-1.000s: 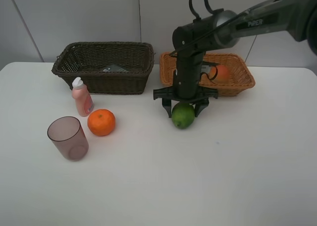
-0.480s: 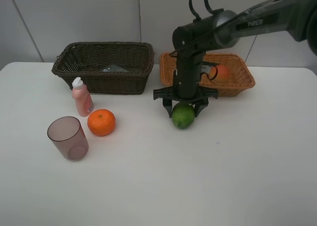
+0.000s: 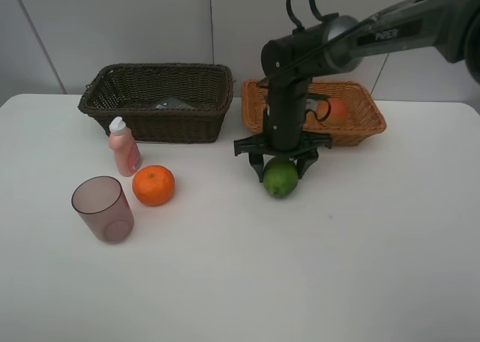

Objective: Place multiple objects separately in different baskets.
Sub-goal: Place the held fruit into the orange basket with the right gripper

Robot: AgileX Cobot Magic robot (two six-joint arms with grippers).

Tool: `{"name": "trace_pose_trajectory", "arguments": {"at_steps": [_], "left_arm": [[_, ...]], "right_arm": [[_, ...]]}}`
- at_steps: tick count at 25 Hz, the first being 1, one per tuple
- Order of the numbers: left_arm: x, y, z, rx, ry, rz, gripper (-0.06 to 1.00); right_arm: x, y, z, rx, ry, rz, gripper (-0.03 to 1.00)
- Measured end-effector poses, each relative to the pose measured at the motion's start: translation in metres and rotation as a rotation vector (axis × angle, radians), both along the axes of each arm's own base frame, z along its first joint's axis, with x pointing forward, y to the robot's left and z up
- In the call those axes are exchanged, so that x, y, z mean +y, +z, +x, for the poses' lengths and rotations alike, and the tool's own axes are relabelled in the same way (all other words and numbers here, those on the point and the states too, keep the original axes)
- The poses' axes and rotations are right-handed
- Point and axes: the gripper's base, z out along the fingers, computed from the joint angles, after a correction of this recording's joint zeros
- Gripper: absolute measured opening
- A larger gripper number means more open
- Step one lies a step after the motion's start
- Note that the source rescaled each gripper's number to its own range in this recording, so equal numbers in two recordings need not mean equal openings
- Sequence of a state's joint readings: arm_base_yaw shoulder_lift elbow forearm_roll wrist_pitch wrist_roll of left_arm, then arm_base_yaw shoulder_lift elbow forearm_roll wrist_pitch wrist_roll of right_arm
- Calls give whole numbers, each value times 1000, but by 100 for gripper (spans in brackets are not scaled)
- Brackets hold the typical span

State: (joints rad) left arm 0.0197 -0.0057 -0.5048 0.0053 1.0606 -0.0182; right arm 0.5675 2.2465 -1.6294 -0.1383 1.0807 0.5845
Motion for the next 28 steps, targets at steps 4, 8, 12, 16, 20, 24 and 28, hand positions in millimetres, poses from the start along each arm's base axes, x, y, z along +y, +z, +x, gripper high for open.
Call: {"name": "trace_pose_trajectory", "arguments": {"at_steps": [4, 8, 12, 16, 20, 24, 28], "left_arm": [[0, 0, 0, 0, 0, 0, 100], [0, 0, 0, 0, 0, 0, 100], [0, 0, 0, 0, 0, 0, 100], [0, 0, 0, 0, 0, 0, 100], [0, 0, 0, 0, 0, 0, 100], [0, 0, 0, 0, 0, 0, 100], [0, 0, 0, 0, 0, 0, 100]], "right_arm": [[-2, 14, -3, 5, 12, 0, 56], [-4, 33, -9, 31, 31, 3, 56], [-7, 61, -14, 4, 31, 19, 56], [-10, 89, -19, -52, 40, 54, 56], [-13, 125, -20, -134, 74, 98, 56], [-17, 150, -10, -227, 84, 102, 56], [-27, 155, -3, -255, 119, 71, 56]]}}
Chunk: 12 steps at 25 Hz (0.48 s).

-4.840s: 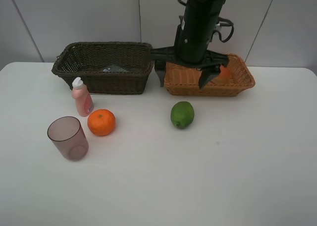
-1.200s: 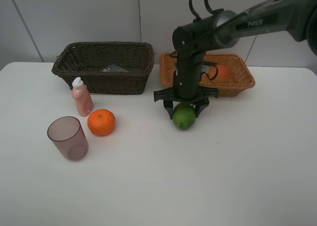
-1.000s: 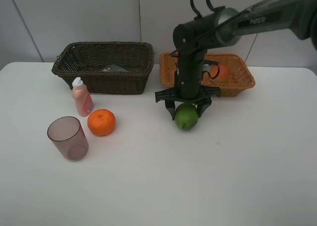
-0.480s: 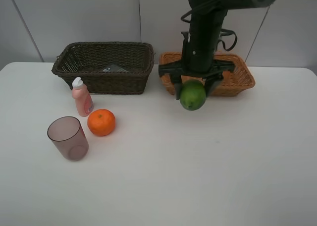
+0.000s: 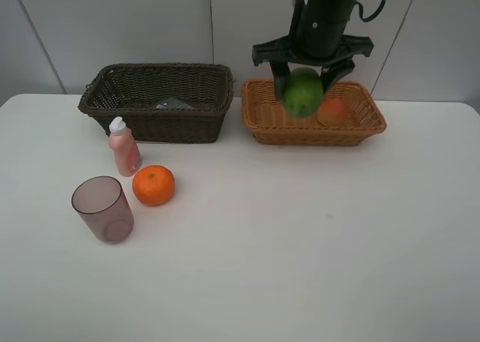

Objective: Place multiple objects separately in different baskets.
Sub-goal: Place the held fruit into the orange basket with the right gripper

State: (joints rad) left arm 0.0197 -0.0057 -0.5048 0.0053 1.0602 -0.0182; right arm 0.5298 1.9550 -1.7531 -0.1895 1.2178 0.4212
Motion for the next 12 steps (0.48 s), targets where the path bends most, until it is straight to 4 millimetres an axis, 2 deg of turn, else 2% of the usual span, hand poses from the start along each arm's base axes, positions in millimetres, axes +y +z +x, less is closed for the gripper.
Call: {"name": "trace_pose_trajectory", "arguments": {"at_steps": [3, 9, 12], "left_arm": [[0, 0, 0, 0, 0, 0, 100], [0, 0, 0, 0, 0, 0, 100], [0, 0, 0, 0, 0, 0, 100]], "right_arm": [[-11, 0, 7, -12, -4, -3, 56], [-43, 1, 37, -150, 4, -3, 56], [-57, -13, 55, -193, 23, -32, 56]]}}
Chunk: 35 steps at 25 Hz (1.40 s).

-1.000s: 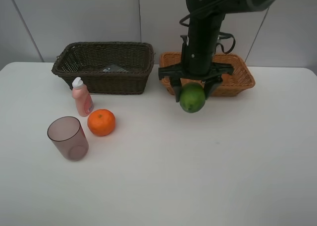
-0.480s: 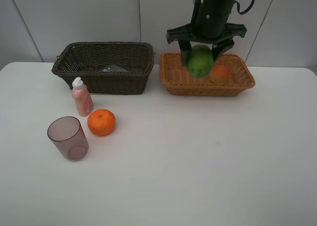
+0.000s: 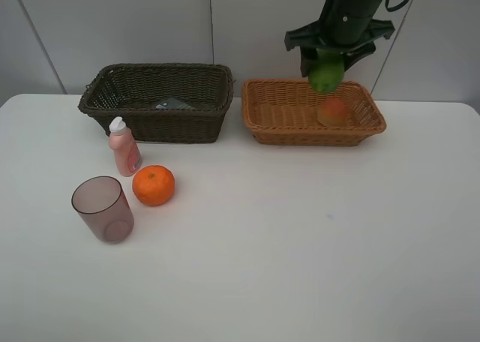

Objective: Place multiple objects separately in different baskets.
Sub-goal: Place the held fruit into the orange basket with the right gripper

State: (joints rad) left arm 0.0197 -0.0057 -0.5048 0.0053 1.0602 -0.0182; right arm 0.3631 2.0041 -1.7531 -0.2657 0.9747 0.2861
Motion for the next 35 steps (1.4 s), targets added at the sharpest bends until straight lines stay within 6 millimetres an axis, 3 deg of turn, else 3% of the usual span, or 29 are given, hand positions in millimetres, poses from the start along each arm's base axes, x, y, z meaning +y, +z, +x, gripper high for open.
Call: {"name": "trace_pose_trajectory", "arguments": {"at_steps": [3, 9, 19, 24, 28, 35], "left_arm": [[0, 0, 0, 0, 0, 0, 100], [0, 0, 0, 0, 0, 0, 100], [0, 0, 0, 0, 0, 0, 100], [0, 0, 0, 0, 0, 0, 100], [0, 0, 0, 0, 0, 0, 100], [0, 0, 0, 0, 0, 0, 100]], "right_arm": [[-7, -20, 16, -22, 25, -17, 56], [3, -41, 36, -141, 84, 29, 56], [8, -76, 48, -142, 109, 32, 56], [9, -76, 50, -157, 114, 38, 56], [9, -76, 50, -165, 80, 65, 74], [9, -75, 51, -170, 52, 83, 79]]}}
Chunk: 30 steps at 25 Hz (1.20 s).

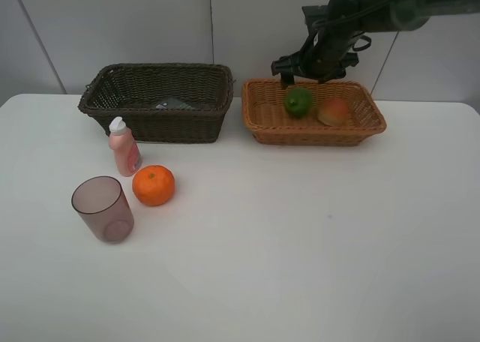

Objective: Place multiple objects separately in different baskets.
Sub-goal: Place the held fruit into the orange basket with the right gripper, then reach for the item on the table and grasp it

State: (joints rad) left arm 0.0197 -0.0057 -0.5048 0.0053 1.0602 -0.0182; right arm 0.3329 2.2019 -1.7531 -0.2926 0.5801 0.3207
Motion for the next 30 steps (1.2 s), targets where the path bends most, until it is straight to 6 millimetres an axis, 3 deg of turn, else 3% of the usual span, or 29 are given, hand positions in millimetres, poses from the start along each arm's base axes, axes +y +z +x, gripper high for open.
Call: {"name": "trace_pose_trajectory", "arguments": {"at_steps": [8, 17, 27, 30], "left_arm": [[0, 0, 0, 0, 0, 0, 100], [0, 0, 0, 0, 0, 0, 100], [0, 0, 0, 0, 0, 0, 100], [0, 0, 0, 0, 0, 0, 100]], "right_arm": [[-1, 2, -3, 25, -12, -3, 79], [-8, 49, -18, 5, -37, -2, 75], [-10, 53, -21, 20, -46, -8, 76], [-11, 53, -23, 42, -52, -16, 82]]}}
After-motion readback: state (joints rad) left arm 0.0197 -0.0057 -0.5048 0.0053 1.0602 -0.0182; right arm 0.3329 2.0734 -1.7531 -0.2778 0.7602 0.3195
